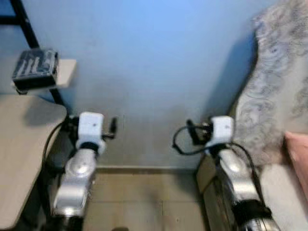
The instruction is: Clean up the room
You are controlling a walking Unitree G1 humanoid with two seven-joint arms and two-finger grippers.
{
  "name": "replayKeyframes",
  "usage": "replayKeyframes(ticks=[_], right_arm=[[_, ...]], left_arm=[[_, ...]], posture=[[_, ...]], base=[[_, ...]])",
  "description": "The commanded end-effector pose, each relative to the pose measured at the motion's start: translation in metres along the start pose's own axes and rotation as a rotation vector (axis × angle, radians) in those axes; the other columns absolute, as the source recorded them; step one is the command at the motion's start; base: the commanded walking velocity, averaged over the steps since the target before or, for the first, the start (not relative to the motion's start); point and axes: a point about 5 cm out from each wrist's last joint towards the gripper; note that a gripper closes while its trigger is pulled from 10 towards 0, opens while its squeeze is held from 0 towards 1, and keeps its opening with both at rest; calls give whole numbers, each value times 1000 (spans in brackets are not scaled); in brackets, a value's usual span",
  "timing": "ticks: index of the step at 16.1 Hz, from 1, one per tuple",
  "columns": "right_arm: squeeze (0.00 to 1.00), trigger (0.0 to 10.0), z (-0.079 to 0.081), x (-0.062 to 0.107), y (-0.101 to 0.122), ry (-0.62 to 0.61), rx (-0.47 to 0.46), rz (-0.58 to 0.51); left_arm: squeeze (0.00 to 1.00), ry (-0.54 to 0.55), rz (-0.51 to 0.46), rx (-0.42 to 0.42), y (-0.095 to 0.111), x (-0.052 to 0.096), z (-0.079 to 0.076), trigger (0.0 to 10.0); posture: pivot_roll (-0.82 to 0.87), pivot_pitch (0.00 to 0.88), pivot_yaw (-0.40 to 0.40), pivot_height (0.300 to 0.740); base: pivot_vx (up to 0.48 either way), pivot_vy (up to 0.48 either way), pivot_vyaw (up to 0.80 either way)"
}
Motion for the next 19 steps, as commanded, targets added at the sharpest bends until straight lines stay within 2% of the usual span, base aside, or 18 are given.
replayKeyframes(ticks=[1, 3, 4, 5, 6, 7, 8, 9, 10, 11, 13, 14, 15, 16, 19], right_arm=[[0, 10000, -3, -8, -14, -22, 0, 86], [0, 10000, 4, -16, -20, -6, 8, 149], [0, 10000, 8, -15, -39, -13, 70, 299], [0, 10000, 9, -12, -52, -40, 27, 404], [0, 10000, 11, -7, -64, -67, -48, 502], [0, 10000, 12, 1, -76, -105, -93, 593], [0, 10000, 12, 8, -85, -137, -111, 650], [0, 10000, 9, 21, -99, -200, -141, 731], [0, 10000, 7, 39, -116, -252, -152, 829], [0, 10000, 7, 43, -120, -241, -133, 860], [0, 10000, 7, 46, -122, -235, -114, 899], [0, 10000, 8, 45, -121, -235, -127, 902], [0, 10000, 11, 47, -123, -222, -130, 925], [0, 10000, 11, 49, -125, -220, -128, 936], [0, 10000, 12, 53, -129, -209, -110, 959]], left_arm=[[0, -42, 53, 70, -21, -14, -6, 10000], [0, -100, 77, 73, -34, -23, -13, 10000], [0, -166, 204, 116, -59, -24, -25, 10000], [0, -190, 324, 169, -79, -20, -33, 10000], [0, -205, 434, 212, -96, -11, -40, 10000], [0, -224, 521, 216, -110, -1, -47, 10000], [0, -229, 559, 211, -117, 4, -50, 10000], [0, -216, 603, 243, -124, 11, -56, 10000], [0, -192, 717, 324, -139, 26, -67, 10000], [0, -203, 770, 296, -146, 34, -70, 10000], [0, -214, 837, 310, -156, 47, -78, 10000], [0, -211, 836, 327, -156, 47, -80, 10000], [0, -209, 770, 388, -146, 36, -79, 10000], [0, -212, 744, 390, -141, 31, -78, 10000], [0, -203, 762, 380, -144, 32, -76, 10000]], posture=[[44, 0, -32, 740], [39, 0, -42, 740], [26, 0, -41, 740], [41, 0, -55, 740], [28, 0, -62, 740], [17, 0, -63, 740], [17, 0, -63, 740], [-11, 0, -62, 740], [-13, 0, -68, 740], [-13, 0, -68, 740], [-46, 0, -56, 740], [-46, 0, -55, 740], [-43, 0, -55, 740], [-41, 0, -58, 740], [-50, 0, -52, 740]], base=[[0, 0, 0], [0, 0, 0], [0, 0, 0], [0, 0, 0], [0, 0, 0], [0, 0, 0], [0, 0, 0], [0, 0, 0], [0, 0, 0], [0, 0, 0], [0, 0, 0], [0, 0, 0], [0, 0, 0], [0, 0, 0], [0, 0, 0]])
Point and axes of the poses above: a point about 5 cm out from each wrist's last joint towards the gripper, its own x axis pointing back from the gripper into the wrist, its own y axis along the axis of the wrist's last joint, z = x × y, and after that the axes turned 4 degrees about -x, right-handed
